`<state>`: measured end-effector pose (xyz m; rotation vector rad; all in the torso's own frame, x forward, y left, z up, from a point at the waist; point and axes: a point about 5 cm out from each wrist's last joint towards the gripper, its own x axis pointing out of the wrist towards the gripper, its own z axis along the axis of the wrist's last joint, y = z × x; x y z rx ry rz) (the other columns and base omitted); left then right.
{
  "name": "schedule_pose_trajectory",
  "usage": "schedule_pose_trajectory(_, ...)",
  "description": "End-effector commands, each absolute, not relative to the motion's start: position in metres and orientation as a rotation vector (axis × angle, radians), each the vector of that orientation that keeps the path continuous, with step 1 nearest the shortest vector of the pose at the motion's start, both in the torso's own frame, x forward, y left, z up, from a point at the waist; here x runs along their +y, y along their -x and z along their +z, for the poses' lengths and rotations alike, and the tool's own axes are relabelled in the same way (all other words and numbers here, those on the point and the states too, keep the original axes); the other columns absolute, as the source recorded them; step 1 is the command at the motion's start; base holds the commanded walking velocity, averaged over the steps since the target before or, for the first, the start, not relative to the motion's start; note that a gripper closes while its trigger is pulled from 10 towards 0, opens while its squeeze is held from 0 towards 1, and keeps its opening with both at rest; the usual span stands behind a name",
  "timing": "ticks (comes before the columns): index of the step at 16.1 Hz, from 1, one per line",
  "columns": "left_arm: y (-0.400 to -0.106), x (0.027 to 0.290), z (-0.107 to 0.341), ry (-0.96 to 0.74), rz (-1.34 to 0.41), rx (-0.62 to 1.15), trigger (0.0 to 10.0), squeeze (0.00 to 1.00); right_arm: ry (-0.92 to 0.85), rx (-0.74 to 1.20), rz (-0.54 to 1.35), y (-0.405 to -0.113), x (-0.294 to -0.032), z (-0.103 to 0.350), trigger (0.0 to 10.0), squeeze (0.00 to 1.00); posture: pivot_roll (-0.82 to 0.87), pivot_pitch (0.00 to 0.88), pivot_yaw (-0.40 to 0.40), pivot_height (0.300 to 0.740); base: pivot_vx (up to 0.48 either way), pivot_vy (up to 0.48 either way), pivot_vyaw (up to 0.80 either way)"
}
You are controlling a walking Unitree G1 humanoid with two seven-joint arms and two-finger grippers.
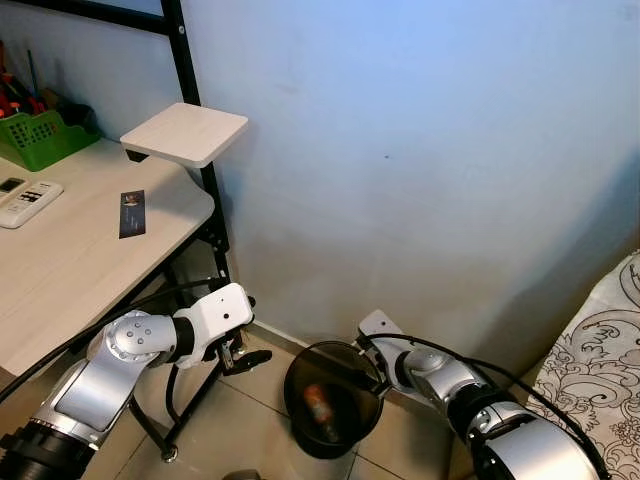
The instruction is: Clean up the room
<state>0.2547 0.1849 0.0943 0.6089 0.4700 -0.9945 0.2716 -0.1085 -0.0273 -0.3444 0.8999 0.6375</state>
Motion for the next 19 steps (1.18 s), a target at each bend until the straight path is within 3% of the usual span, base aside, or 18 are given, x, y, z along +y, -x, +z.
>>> schedule_pose_trajectory(1, -0.256, 0.185, 0.096, -0.614, -0.988, 0.466, 10.0, 0.00, 0.319, 0.878, 0.631, -0.274, -0.108, -0.025, 10.0, 1.00, 0.16, 0.000, -0.031, 0.740, 0.000, 0.000, 0.00)
schedule_pose_trajectory(3, -0.256, 0.182, 0.096, -0.582, -0.944, 0.444, 10.0, 0.00, 0.258, 0.816, 0.595, -0.280, -0.111, -0.019, 10.0, 1.00, 0.17, 0.000, -0.042, 0.740, 0.000, 0.000, 0.00)
schedule_pose_trajectory(6, -0.260, 0.175, 0.103, -0.376, -0.697, 0.336, 10.0, 0.00, 0.075, 0.542, 0.403, -0.296, -0.140, 0.008, 10.0, 1.00, 0.13, 0.000, -0.033, 0.740, 0.000, 0.000, 0.00)
schedule_pose_trajectory(10, -0.258, 0.180, 0.110, -0.250, -0.388, 0.238, 10.0, 0.00, -0.053, 0.222, 0.210, -0.285, -0.159, 0.063, 10.0, 1.00, 0.08, 0.000, -0.006, 0.740, 0.000, 0.000, -0.40)
schedule_pose_trajectory(15, -0.251, 0.173, 0.116, -0.221, -0.303, 0.223, 10.0, 0.00, -0.115, 0.157, 0.174, -0.261, -0.146, 0.090, 10.0, 1.00, 0.05, 0.000, 0.018, 0.740, 0.000, 0.000, -0.80)
schedule_pose_trajectory(19, -0.250, 0.171, 0.112, -0.246, -0.299, 0.233, 10.0, 0.00, -0.112, 0.189, 0.195, -0.261, -0.152, 0.091, 10.0, 1.00, 0.04, 0.000, 0.038, 0.740, 0.000, 0.000, -0.79)
